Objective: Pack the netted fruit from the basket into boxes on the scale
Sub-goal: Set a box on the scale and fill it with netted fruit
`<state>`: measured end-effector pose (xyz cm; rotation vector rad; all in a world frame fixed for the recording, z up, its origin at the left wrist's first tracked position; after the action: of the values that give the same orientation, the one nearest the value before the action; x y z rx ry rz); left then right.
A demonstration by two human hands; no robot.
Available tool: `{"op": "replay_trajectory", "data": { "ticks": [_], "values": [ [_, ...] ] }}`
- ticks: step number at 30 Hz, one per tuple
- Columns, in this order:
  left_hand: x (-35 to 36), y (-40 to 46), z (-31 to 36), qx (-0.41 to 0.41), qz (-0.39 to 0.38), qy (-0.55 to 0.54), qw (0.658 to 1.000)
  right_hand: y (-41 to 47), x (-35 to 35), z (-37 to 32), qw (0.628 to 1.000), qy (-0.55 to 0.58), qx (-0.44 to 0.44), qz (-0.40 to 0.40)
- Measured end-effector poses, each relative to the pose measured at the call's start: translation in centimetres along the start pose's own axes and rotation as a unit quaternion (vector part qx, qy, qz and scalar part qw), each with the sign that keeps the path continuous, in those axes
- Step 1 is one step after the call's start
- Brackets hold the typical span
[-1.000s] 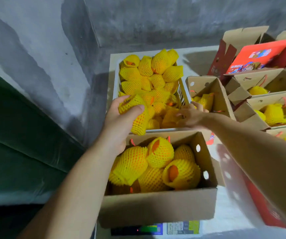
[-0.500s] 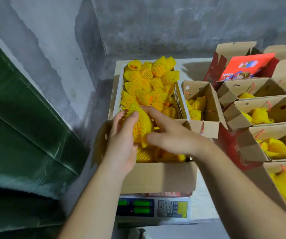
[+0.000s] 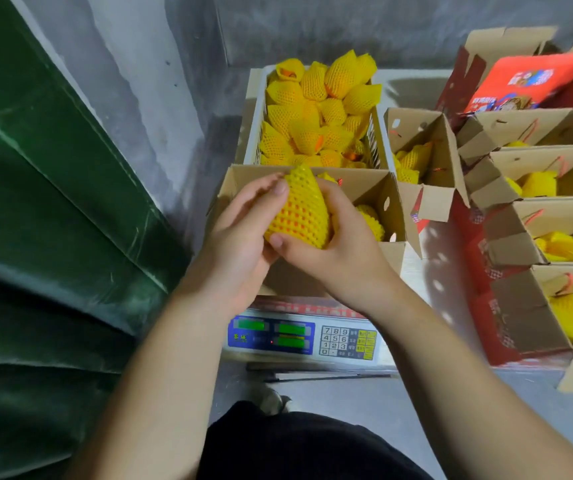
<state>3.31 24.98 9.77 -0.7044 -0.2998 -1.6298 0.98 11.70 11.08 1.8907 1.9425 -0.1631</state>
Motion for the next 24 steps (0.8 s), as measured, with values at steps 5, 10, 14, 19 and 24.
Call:
{"op": "replay_trajectory", "data": {
  "ticks": [5, 10, 14, 19, 24],
  "values": [
    [-1.7, -2.5, 1.0, -0.017, -0.065, 0.051, 0.996, -2.3, 0.5, -0.4, 0.993, 0.083, 0.045, 0.073],
    [-3.1, -4.8, 1.4, -0.015, -0.076, 0.099, 0.992, -4.9, 2.3, -1.3, 0.993, 0.095, 0.055, 0.048],
    [-3.9, -7.0, 1.8, -0.011, -0.091, 0.096, 0.991, -6.8, 3.5, -2.3, 0.987, 0.121, 0.082, 0.072],
    [-5.4, -9.7, 2.6, 0.022, -0.091, 0.114, 0.989, -9.3, 4.9, -2.2, 0.964, 0.207, 0.138, 0.098],
    [-6.6, -12.1, 2.7, 0.017, -0.096, 0.233, 0.968, -10.9, 5.1, -2.2, 0.955, 0.237, 0.139, 0.114]
  ]
}}
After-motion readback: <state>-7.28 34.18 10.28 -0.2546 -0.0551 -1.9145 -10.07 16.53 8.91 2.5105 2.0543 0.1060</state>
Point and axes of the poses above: each hand's wrist, its own y-axis towards the middle knuckle, its own x-axis out of the palm, z = x × y, the point moved 5 cm from there along y, towards the middle knuckle, and after that the axes turned 8 degrees about -y, right-handed, at the moved point
